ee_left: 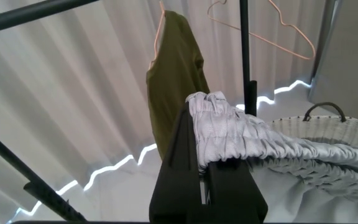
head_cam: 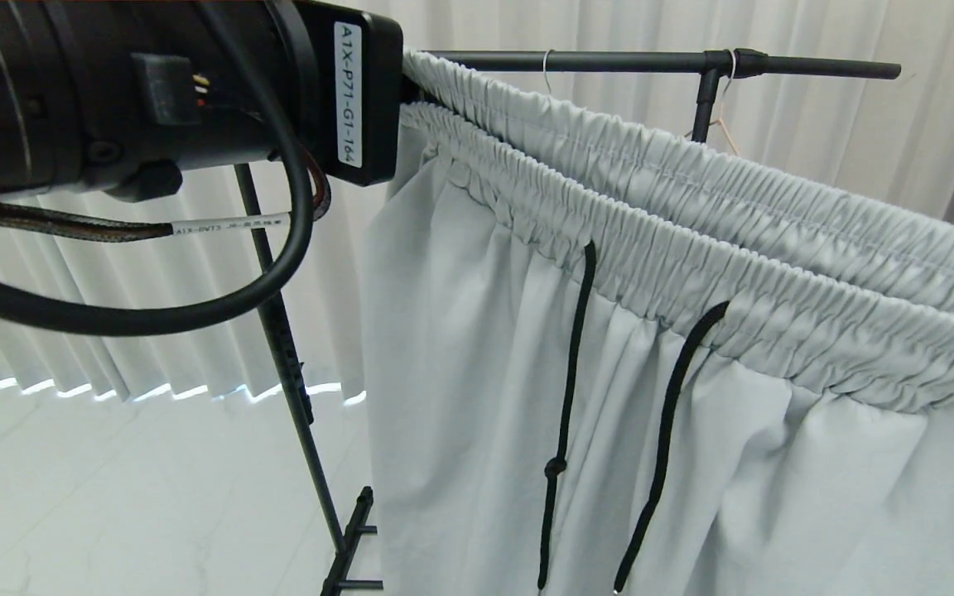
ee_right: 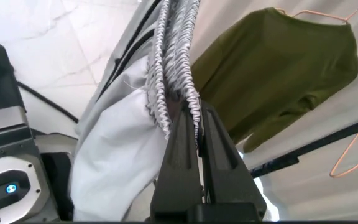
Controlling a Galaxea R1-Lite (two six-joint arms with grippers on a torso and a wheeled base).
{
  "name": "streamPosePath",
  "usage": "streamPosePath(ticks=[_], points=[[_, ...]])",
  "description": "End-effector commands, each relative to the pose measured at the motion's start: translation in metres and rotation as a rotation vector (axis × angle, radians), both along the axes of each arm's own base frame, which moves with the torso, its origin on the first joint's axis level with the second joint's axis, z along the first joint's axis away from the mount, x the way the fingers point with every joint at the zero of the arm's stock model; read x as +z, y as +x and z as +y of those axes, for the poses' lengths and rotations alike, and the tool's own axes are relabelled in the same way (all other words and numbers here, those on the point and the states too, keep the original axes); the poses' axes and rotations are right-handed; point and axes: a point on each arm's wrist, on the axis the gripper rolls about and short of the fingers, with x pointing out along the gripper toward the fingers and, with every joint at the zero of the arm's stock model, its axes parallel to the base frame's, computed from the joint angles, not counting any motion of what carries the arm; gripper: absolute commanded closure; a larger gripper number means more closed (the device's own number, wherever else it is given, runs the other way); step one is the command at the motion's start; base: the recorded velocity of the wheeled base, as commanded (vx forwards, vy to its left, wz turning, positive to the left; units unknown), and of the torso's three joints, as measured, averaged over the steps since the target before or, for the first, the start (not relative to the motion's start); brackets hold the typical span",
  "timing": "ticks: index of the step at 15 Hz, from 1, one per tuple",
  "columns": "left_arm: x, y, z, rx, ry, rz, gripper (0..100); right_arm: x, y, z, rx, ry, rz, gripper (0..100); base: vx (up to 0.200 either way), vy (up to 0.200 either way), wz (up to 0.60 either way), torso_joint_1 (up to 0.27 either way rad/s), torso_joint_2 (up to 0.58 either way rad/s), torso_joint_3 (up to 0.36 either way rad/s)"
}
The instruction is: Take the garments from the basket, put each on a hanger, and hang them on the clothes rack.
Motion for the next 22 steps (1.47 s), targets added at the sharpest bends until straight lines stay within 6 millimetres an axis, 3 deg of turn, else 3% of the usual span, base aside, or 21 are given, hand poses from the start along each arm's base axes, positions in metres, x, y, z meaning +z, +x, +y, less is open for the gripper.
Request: streamPosePath(ticks=[1, 4, 7, 8, 9, 12, 16, 22], points=[[-0.001, -0.002, 0.003, 0.000, 0.005, 0.006, 100, -0.002, 0.002, 0.002, -0.034, -0.014, -0.005, 100, 0.000, 0.000, 0.00, 0.000, 0.00, 0.000], [0.002, -0.015, 0.018, -0.001, 0.000, 0.028, 100, -0.004, 0.008, 0.004, -0.194, -0.039, -0.039, 100, 0.000, 0.000, 0.00, 0.000, 0.00, 0.000], [-0.001, -0.058, 0.042, -0.099, 0.021, 0.099, 100, 0.002, 0.021, 0.009, -0.292, 0.014, -0.056, 100, 0.000, 0.000, 0.00, 0.000, 0.00, 0.000], [-0.001, -0.059, 0.043, -0.101, 0.023, 0.101, 100, 0.002, 0.021, 0.009, -0.295, 0.016, -0.056, 100, 0.000, 0.000, 0.00, 0.000, 0.00, 0.000], [-0.010, -0.080, 0.058, -0.169, 0.053, 0.130, 100, 0.008, 0.035, 0.019, -0.358, 0.090, -0.079, 100, 0.000, 0.000, 0.00, 0.000, 0.00, 0.000], [-0.022, -0.102, 0.076, -0.309, 0.105, 0.099, 100, 0.014, 0.054, 0.048, -0.363, 0.199, -0.112, 100, 0.000, 0.000, 0.00, 0.000, 0.00, 0.000], [-0.033, -0.110, 0.085, -0.360, 0.225, 0.028, 100, 0.013, 0.065, 0.073, -0.311, 0.233, -0.118, 100, 0.000, 0.000, 0.00, 0.000, 0.00, 0.000], [-0.034, -0.115, 0.080, -0.419, 0.246, 0.015, 100, 0.013, 0.064, 0.073, -0.308, 0.232, -0.118, 100, 0.000, 0.000, 0.00, 0.000, 0.00, 0.000]])
